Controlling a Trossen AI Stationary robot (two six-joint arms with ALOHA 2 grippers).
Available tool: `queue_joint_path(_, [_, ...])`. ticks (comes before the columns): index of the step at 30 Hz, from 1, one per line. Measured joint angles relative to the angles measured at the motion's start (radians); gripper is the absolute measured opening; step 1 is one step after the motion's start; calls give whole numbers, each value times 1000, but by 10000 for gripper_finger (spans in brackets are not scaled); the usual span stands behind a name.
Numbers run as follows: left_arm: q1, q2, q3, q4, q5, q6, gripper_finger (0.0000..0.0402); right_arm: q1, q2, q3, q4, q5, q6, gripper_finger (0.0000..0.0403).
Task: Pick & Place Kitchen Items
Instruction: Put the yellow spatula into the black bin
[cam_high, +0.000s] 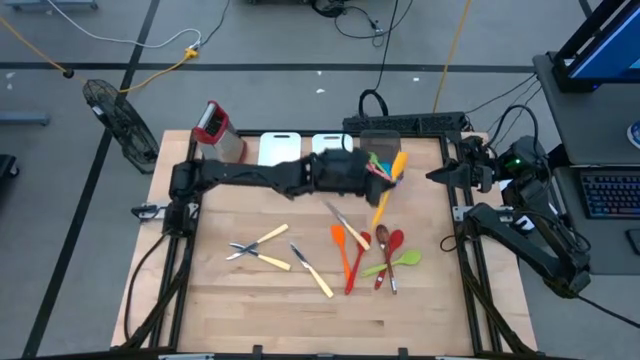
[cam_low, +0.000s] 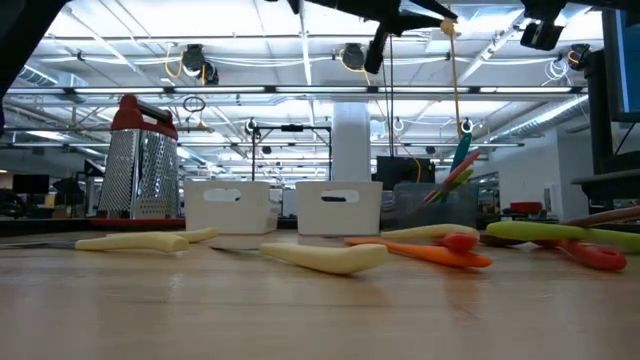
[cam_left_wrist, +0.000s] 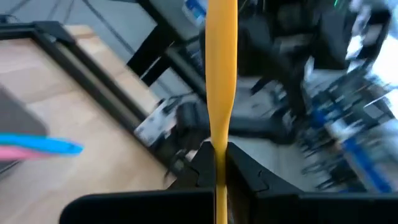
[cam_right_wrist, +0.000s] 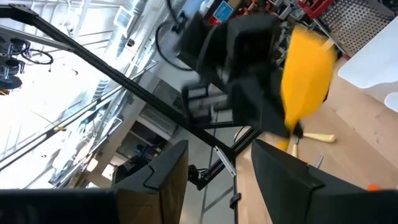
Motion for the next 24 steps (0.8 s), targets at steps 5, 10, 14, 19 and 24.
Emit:
queue_joint_path(5, [68, 10, 0, 46, 68, -136, 4, 0, 0, 0, 0, 3, -5, 169])
queue_joint_path(10, [136, 14, 0, 36, 114, -233, 4, 0, 0, 0, 0, 3, -6, 169])
queue_joint_path(14, [183, 14, 0, 37, 114, -304, 4, 0, 0, 0, 0, 4, -24, 169])
queue_joint_path(19, [220, 60, 2, 44, 135, -419, 4, 0, 1, 0, 0, 4, -44, 169])
queue_joint_path(24, [244, 133, 0, 148, 150, -501, 4, 0, 1, 0, 5, 4, -120, 169])
